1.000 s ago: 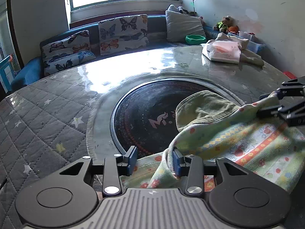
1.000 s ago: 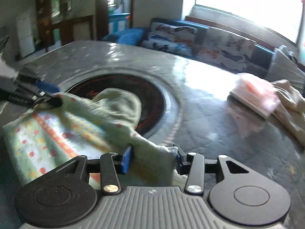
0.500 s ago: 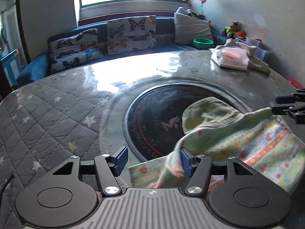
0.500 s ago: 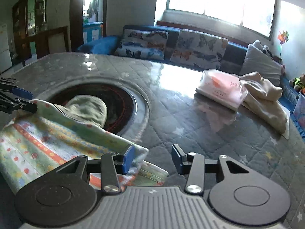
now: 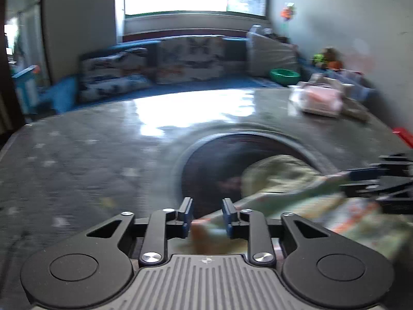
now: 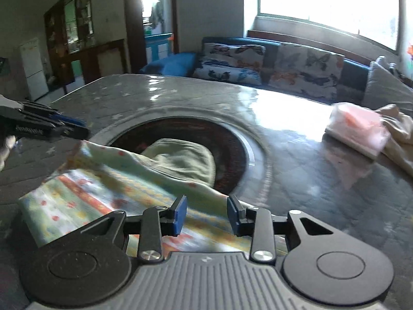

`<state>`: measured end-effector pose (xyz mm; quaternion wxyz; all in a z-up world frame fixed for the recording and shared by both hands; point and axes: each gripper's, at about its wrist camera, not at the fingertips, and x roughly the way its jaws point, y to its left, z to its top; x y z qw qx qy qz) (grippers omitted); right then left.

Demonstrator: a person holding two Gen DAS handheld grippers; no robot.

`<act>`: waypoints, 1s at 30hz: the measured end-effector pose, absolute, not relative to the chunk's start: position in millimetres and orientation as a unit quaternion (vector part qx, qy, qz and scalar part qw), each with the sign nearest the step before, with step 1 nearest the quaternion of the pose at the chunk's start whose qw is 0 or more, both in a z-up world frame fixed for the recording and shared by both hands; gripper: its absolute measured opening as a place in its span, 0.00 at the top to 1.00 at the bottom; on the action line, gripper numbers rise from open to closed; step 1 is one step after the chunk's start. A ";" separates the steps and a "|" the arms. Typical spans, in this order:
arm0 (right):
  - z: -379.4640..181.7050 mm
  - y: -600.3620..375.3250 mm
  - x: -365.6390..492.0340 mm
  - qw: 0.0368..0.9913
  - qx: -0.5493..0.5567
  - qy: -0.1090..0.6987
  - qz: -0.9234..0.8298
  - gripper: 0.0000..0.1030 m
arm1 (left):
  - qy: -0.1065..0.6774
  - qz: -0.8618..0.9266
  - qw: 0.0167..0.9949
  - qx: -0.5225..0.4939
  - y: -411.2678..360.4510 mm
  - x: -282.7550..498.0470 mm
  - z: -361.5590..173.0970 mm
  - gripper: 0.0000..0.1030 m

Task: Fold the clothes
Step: 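Lift the hem with both grippers and fold it over toward the collar, then lay the folded hem down with both grippers and open them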

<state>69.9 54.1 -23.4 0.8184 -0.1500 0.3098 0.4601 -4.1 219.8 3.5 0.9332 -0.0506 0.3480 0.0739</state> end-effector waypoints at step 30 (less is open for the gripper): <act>-32.8 78.2 11.6 0.765 -0.159 0.316 0.538 0.74 | 0.361 0.043 0.925 -0.109 190.2 18.4 -27.6 0.78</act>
